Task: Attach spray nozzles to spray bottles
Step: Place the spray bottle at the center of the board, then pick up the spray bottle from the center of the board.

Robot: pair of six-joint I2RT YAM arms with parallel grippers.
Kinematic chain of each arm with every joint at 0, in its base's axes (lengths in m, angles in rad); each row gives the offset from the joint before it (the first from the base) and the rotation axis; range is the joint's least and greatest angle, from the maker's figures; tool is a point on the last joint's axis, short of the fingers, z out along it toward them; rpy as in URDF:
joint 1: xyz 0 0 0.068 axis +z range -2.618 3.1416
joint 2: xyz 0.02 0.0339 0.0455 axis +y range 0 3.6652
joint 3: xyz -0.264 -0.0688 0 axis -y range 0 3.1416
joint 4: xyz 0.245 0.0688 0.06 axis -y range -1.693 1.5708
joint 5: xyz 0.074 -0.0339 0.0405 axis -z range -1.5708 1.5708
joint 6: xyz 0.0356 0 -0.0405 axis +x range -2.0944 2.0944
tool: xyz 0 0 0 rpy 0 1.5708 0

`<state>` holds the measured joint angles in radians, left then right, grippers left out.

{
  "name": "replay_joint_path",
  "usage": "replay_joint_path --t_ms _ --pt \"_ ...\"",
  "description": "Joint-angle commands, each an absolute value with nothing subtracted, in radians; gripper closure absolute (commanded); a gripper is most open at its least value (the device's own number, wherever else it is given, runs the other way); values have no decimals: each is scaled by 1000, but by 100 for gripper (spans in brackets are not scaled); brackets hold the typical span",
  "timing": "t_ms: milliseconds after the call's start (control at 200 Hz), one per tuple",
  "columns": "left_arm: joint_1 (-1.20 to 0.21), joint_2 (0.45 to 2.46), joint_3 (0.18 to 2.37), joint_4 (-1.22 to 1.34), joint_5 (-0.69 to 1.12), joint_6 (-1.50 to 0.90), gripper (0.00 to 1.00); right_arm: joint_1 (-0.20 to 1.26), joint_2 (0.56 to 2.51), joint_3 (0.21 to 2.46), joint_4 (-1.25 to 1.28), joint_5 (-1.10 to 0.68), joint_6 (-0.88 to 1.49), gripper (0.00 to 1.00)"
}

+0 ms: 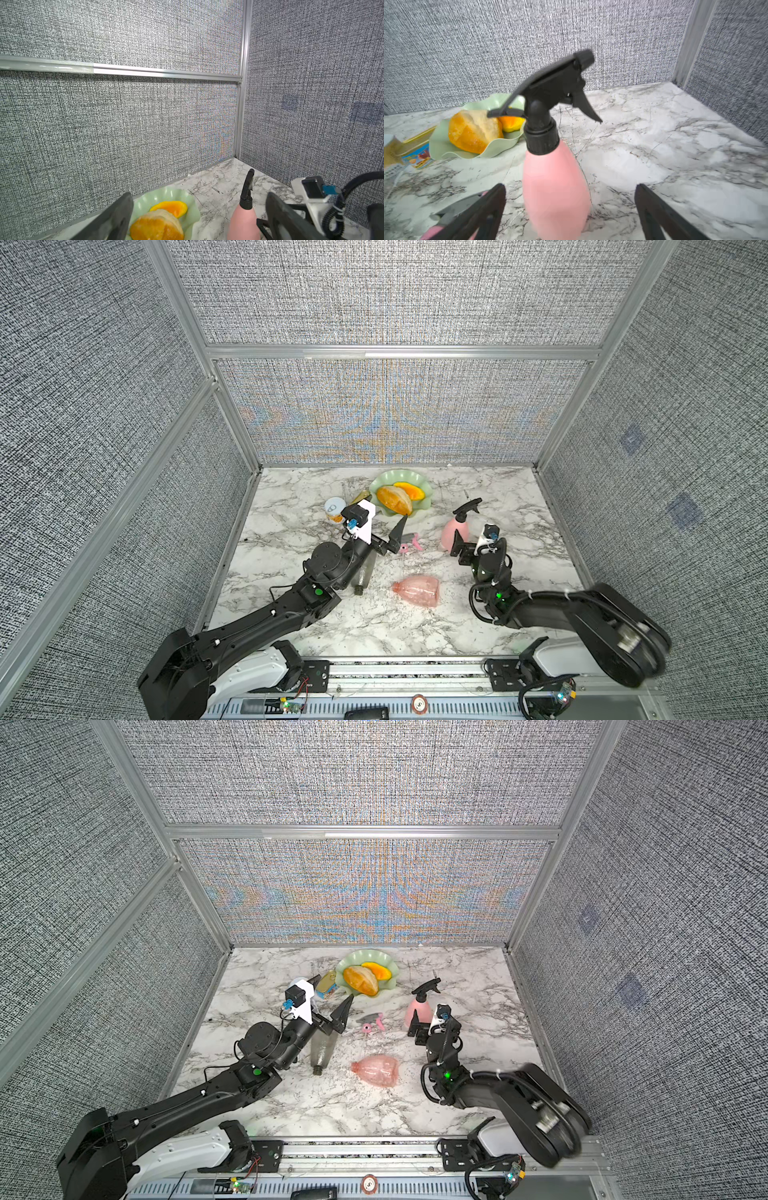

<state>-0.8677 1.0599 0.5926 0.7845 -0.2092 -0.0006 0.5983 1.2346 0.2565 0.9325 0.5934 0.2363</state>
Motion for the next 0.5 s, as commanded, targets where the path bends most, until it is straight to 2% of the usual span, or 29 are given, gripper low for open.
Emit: replay_joint_path --t_ms 0,140,245,330,495 --pt "-867 1045 603 801 -262 -7 1 613 1064 298 572 569 251 2" --pt "-868 1028 612 785 -391 -25 1 667 875 494 65 530 268 9" --pt "-867 1016 621 770 -521 -34 1 724 848 684 -263 466 282 13" --pt "-867 1009 626 761 -641 -41 1 800 926 881 -503 432 289 14" --pt "-867 997 631 751 -811 -41 1 965 1292 1337 -997 387 305 14"
